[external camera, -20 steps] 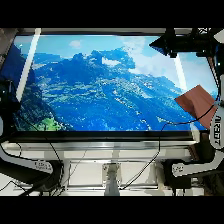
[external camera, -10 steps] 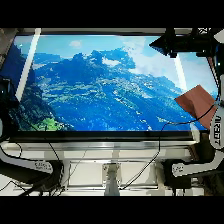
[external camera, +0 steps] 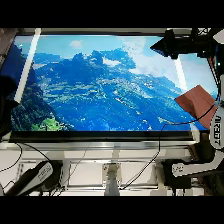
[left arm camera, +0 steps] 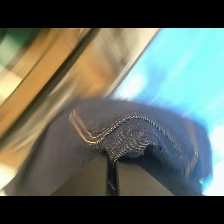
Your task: Fold the clothes and pants, and hang the long-sleeved shirts on hangers.
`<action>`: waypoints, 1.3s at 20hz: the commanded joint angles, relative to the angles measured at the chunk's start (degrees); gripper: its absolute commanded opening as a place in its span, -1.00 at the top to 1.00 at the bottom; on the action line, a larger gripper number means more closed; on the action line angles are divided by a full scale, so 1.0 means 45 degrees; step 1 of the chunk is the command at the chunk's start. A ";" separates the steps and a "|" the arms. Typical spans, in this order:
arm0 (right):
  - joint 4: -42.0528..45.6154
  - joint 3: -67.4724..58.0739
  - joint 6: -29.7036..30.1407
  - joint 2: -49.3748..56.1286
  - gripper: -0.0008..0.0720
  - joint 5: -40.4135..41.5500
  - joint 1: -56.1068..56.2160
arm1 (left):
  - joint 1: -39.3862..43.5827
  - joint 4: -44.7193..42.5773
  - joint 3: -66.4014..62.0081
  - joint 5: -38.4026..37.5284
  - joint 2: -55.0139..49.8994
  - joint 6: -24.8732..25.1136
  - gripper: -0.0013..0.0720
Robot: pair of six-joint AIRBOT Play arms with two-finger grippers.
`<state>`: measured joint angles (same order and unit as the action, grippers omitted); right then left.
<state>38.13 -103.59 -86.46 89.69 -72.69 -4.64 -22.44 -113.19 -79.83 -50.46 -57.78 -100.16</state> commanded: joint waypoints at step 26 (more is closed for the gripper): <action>0.4235 -0.1302 0.0005 0.0277 -0.16 -0.0277 -0.1579 | 1.2526 0.8961 -0.0063 -0.0709 -0.4789 0.3410 -0.38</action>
<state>55.64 -109.40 -86.43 90.21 -73.69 -11.57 33.15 -72.95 -80.05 -50.85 -80.86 -85.03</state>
